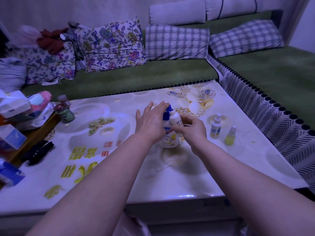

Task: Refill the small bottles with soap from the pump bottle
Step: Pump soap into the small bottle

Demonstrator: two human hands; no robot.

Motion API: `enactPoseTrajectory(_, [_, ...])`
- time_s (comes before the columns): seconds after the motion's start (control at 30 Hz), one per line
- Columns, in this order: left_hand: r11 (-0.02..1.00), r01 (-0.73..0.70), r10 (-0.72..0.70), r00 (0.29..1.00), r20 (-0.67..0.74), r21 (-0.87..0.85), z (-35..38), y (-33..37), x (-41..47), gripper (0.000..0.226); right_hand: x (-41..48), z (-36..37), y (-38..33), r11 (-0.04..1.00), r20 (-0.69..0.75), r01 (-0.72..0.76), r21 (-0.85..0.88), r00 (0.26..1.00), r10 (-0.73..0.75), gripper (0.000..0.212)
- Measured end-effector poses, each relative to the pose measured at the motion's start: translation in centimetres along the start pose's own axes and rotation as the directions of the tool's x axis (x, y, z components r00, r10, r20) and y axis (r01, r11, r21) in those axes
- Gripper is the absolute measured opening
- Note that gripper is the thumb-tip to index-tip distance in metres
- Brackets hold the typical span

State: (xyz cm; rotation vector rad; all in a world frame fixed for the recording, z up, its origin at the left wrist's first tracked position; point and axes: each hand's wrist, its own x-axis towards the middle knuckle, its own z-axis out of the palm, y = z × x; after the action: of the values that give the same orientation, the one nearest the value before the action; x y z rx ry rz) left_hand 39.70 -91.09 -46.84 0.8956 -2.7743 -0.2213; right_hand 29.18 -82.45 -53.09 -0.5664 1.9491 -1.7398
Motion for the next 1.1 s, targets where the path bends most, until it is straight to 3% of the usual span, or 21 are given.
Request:
enactPoseTrajectory(0.33, [0.999, -0.002, 0.002, 1.0, 0.007, 0.055, 0.6, -0.2, 0.1, 0.078, -0.1, -0.1, 0.5, 0.999, -0.019, -0.016, -0.045, 1.0, 0.015, 0.04])
enactPoseTrajectory(1.1, [1.0, -0.009, 0.008, 1.0, -0.024, -0.019, 0.2, -0.3, 0.4, 0.079, 0.2, -0.1, -0.2, 1.0, -0.002, 0.004, 0.004, 1.0, -0.004, 0.044])
